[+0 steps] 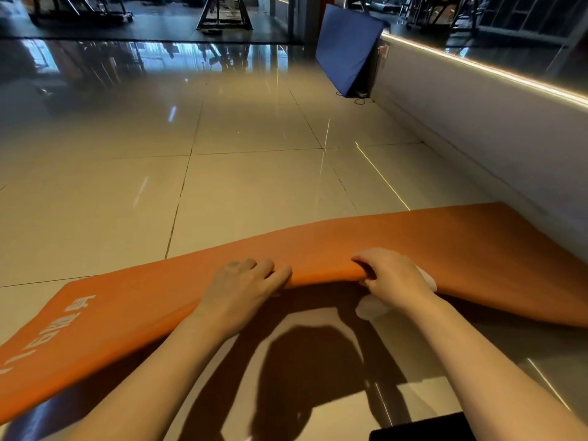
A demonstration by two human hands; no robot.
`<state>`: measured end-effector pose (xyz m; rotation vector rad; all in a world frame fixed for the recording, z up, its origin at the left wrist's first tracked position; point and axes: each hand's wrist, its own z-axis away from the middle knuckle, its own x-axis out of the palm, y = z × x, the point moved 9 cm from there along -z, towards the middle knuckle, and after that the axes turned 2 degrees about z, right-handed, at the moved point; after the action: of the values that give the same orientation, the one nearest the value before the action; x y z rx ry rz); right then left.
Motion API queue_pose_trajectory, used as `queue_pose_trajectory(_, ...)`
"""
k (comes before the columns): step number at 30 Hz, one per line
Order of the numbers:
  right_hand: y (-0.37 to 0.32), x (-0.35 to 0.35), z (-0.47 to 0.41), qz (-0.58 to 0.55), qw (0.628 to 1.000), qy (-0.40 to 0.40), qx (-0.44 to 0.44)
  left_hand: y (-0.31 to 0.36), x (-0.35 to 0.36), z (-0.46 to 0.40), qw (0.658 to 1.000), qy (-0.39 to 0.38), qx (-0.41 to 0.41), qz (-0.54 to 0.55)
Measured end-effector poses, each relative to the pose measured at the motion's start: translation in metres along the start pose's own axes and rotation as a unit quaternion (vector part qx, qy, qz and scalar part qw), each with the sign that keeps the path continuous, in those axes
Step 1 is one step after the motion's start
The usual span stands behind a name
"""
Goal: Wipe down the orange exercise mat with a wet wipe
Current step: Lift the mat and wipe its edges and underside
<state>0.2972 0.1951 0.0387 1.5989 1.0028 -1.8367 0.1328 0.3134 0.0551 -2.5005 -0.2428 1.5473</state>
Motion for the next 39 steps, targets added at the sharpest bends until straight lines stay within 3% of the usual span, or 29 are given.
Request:
queue_pose_trajectory(7,0.004,-0.010,0.003,-0.024,0.999,0.043,-0.011,0.005,0.006,0.033,0.997,0.005,-0.051,0.058)
queue_pose_trajectory(11,0.003,-0.014,0.004,-0.023,0.998,0.052,-0.026,-0.016,0.005,0.108,0.979,-0.006,-0.199,0.039)
queue_pose_trajectory(14,0.005,-0.012,0.003,-0.016,0.998,0.046,-0.027,-0.022,0.005,0.142,0.966,-0.030,-0.256,0.035)
queue_pose_trajectory(20,0.018,-0.021,0.003,-0.034,0.991,0.126,-0.033,-0.049,-0.039,0.103,0.973,0.033,-0.227,0.028)
queue_pose_trajectory(25,0.035,-0.015,-0.009,-0.003,0.982,0.179,-0.054,-0.063,-0.050,0.075,0.980,0.036,-0.196,0.020)
queue_pose_trajectory(39,0.012,0.005,-0.016,0.090,0.985,0.118,-0.087,-0.068,-0.020,0.104,0.975,0.024,-0.214,0.057)
